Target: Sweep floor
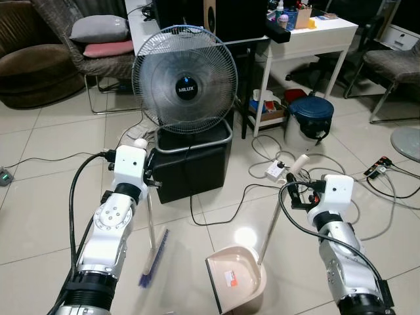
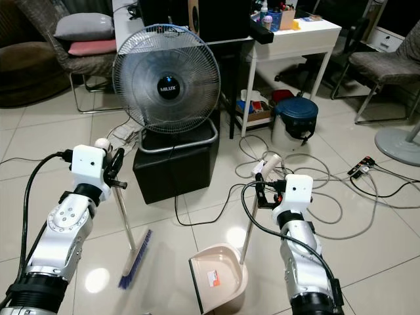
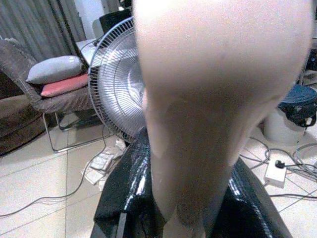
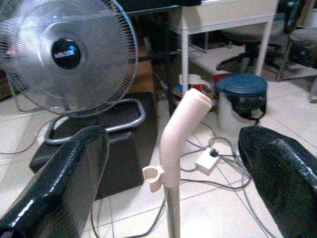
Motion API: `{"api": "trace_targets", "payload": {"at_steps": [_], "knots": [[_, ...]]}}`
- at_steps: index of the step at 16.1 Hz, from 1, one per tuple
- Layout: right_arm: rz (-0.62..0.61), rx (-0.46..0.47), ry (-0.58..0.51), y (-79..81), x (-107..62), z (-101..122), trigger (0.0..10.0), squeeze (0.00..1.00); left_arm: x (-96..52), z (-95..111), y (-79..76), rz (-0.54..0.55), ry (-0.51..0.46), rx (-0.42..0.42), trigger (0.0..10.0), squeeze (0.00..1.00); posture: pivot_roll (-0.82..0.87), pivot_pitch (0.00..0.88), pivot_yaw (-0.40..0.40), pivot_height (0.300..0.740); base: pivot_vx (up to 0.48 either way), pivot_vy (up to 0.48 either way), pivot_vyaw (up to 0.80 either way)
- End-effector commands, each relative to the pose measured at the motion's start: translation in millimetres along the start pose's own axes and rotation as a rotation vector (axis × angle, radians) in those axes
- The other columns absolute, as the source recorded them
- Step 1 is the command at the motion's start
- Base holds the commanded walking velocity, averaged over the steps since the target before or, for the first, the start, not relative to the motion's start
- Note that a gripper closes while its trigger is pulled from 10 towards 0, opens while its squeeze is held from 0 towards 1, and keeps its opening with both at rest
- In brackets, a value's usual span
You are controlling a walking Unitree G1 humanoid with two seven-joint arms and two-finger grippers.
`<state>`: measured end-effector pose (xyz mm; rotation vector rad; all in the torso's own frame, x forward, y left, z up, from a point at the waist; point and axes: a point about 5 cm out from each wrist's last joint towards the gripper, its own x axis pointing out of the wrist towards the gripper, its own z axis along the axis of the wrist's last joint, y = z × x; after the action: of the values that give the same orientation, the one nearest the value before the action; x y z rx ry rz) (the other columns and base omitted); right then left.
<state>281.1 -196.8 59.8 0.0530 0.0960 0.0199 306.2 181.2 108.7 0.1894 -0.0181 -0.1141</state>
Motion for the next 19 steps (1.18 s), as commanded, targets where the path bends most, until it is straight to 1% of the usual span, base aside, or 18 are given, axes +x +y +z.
{"api": "trace_targets", "payload": {"at_steps": [1, 2, 3, 4, 5, 6, 8, 10, 11, 12, 13, 14, 16, 18, 19], "knots": [[0.041, -0.001, -0.008, 0.8, 6.3, 4, 10.0, 1.0, 5.6, 14, 10.0, 0.023, -0.039, 0.03, 10.0, 0.0, -0.05, 0.042, 0.068, 0.74, 0.0, 0.0, 0.0], [0.047, -0.013, 0.0, -1.1, 8.9, 3, 10.0, 1.0, 4.8, 15, 12.3, 0.027, -0.04, 0.032, 10.0, 0.0, -0.05, 0.058, 0.081, 0.74, 0.0, 0.0, 0.0], [0.036, -0.064, 0.033, -7.4, 13.6, 1, 10.0, 1.0, 5.2, 14, 16.8, 0.044, -0.033, 0.01, 10.0, 0.0, -0.05, 0.07, 0.093, 0.74, 0.0, 0.0, 0.0], [0.035, -0.082, 0.05, -11.2, 15.7, 0, 10.0, 1.0, 6.0, 15, 20.2, 0.057, -0.032, -0.004, 10.0, 0.0, -0.05, 0.08, 0.098, 0.74, 0.0, 0.0, 0.0], [0.038, -0.089, 0.061, -14.4, 16.2, -1, 10.0, 1.0, 5.7, 16, 23.7, 0.064, -0.035, 0.001, 10.0, 0.0, -0.04, 0.092, 0.104, 0.74, 0.0, 0.0, 0.0], [0.064, -0.098, 0.075, -19.1, 17.4, -2, 10.0, 0.0, 6.1, 19, 29.2, 0.089, -0.04, 0.006, 10.0, 0.0, -0.02, 0.103, 0.103, 0.74, 0.0, 0.0, 0.0], [0.099, -0.121, 0.078, -22.1, 16.7, -3, 10.0, 0.0, 2.1, 23, 37.5, 0.119, -0.046, 0.008, 10.0, 0.0, 0.01, 0.138, 0.113, 0.74, 0.0, 0.0, 0.0], [0.134, -0.151, 0.043, -24.8, 18.7, 2, 10.0, 0.0, -5.1, 26, 53.8, 0.169, -0.043, 0.034, 10.0, 0.0, 0.04, 0.17, 0.131, 0.74, 0.0, 0.0, 0.0], [0.128, -0.171, 0.012, -26.5, 20.9, 8, 10.0, 0.0, -7.4, 28, 63.0, 0.197, -0.039, 0.054, 10.0, 0.0, 0.06, 0.19, 0.152, 0.74, 0.0, 0.0, 0.0], [0.12, -0.196, -0.031, -27.2, 23.7, 16, 10.0, 0.0, -10.4, 34, 75.0, 0.228, -0.049, 0.051, 10.0, 0.0, 0.07, 0.211, 0.168, 0.74, 0.0, 0.0, 0.0], [0.11, -0.218, -0.046, -32.2, 28.6, 23, 10.0, 0.0, -12.6, 39, 83.8, 0.251, -0.058, 0.051, 10.0, 0.0, 0.09, 0.224, 0.175, 0.74, 0.0, 0.0, 0.0], [0.105, -0.227, -0.041, -34.2, 29.7, 23, 10.0, 0.0, -14.0, 39, 85.0, 0.25, -0.054, 0.054, 10.0, 0.0, 0.1, 0.222, 0.177, 0.74, 0.0, 0.0, 0.0], [0.065, -0.259, -0.037, -44.1, 32.6, 26, 10.0, 0.0, -18.8, 43, 88.0, 0.247, -0.053, 0.06, 10.0, 0.0, 0.13, 0.23, 0.18, 0.74, 0.0, 0.0, 0.0], [0.041, -0.262, -0.046, -50.0, 33.9, 29, 10.0, 0.0, -23.2, 47, 93.3, 0.257, -0.055, 0.071, 10.0, 0.0, 0.16, 0.236, 0.186, 0.74, 0.0, 0.0, 0.0], [0.047, -0.264, -0.049, -51.7, 35.6, 31, 10.0, 0.0, -27.8, 49, 99.1, 0.27, -0.05, 0.084, 10.0, 0.0, 0.17, 0.243, 0.191, 0.74, 0.0, 0.0, 0.0]]}}
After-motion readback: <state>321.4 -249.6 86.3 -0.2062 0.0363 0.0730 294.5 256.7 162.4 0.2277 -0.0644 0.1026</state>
